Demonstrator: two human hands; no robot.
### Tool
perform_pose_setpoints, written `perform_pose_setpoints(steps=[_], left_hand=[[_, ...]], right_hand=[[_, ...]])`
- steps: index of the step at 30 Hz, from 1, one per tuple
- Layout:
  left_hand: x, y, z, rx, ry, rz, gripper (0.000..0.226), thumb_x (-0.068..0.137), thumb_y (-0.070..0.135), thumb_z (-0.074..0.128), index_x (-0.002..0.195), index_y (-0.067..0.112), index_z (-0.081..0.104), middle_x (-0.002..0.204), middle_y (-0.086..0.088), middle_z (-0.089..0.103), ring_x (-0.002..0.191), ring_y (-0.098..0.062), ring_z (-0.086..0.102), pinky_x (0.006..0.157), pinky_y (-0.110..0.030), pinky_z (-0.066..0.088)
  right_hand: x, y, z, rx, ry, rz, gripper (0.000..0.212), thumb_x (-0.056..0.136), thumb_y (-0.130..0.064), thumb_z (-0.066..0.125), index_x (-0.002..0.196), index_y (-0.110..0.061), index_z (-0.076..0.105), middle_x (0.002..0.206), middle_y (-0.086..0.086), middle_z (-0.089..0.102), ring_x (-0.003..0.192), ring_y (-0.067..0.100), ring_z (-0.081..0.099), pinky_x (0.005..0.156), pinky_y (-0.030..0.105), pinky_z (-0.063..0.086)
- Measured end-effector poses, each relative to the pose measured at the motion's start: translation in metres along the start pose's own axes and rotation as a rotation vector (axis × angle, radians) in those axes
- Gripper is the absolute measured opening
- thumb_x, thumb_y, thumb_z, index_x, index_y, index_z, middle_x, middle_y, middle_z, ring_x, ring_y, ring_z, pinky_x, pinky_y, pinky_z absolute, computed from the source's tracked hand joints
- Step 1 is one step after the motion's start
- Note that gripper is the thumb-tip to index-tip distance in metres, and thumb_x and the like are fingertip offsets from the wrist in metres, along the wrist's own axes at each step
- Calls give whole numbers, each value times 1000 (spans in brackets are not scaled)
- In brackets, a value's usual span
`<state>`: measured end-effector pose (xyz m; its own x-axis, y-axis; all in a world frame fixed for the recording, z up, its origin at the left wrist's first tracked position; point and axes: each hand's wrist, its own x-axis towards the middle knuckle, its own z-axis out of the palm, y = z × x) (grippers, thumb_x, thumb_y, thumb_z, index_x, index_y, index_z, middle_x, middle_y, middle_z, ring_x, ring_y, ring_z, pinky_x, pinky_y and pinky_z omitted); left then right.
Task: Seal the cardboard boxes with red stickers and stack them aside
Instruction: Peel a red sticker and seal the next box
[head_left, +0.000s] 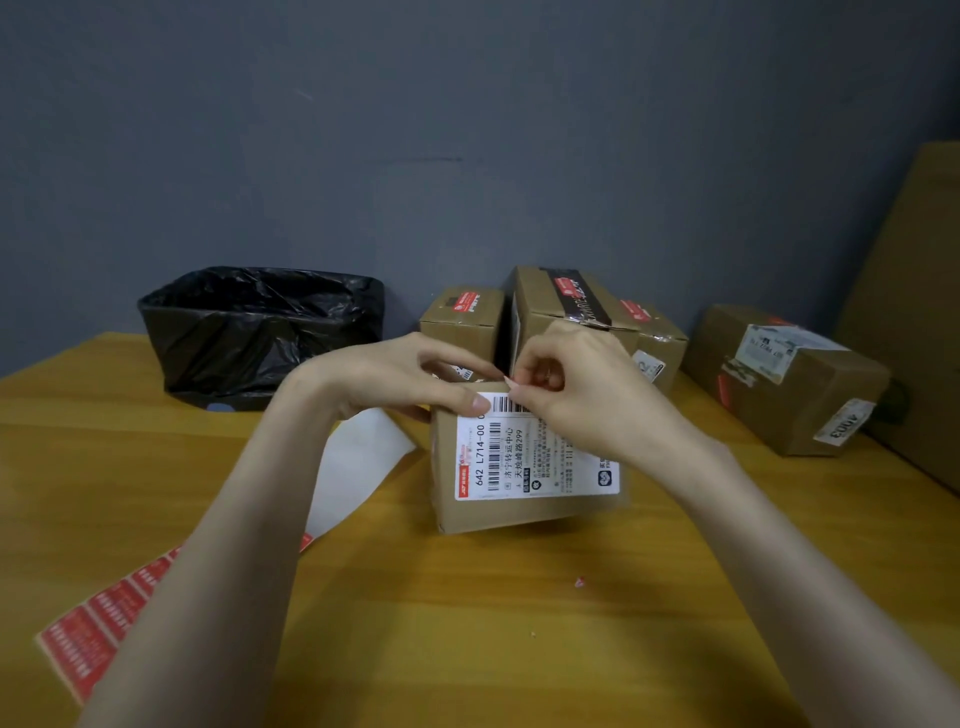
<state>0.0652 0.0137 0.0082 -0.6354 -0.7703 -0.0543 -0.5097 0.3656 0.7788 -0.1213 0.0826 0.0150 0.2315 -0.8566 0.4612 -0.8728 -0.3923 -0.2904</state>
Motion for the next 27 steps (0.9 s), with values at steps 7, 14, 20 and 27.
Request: perform_pose_setpoints(steps=[7,14,20,27], left_hand=[[1,-1,-1,18,-19,11,59,50,57,73,107,50,61,114,7,62,101,-4,61,72,-12,50],[-1,-4,-3,44,-27,17,65,51,59,72,114,48,61,111,12,65,103,-2,62,82,-19,50],[-2,-4,-4,78,-21,22,61,53,58,73,112,50,62,110,16,65,107,-3,59,90,-24,49],[-5,-1,-5,82,-83,37,64,53,54,73,115,48,61,111,15,64,105,-6,62,87,-27,52]], right_hand=[[3,6,-16,228,-78,106,13,79,-23,72,67,-22,66,70,-10,64,71,4,59,64,19,45],[2,16,-32,539,-132,256,10,82,-12,68,73,-11,67,70,-4,72,68,4,67,61,17,52],[0,26,-40,532,-160,324,10,85,-17,65,75,-13,64,75,-2,73,72,6,68,62,17,50],[0,33,-47,661,-272,334,15,90,-12,56,75,-12,59,82,8,73,79,13,69,62,17,51]])
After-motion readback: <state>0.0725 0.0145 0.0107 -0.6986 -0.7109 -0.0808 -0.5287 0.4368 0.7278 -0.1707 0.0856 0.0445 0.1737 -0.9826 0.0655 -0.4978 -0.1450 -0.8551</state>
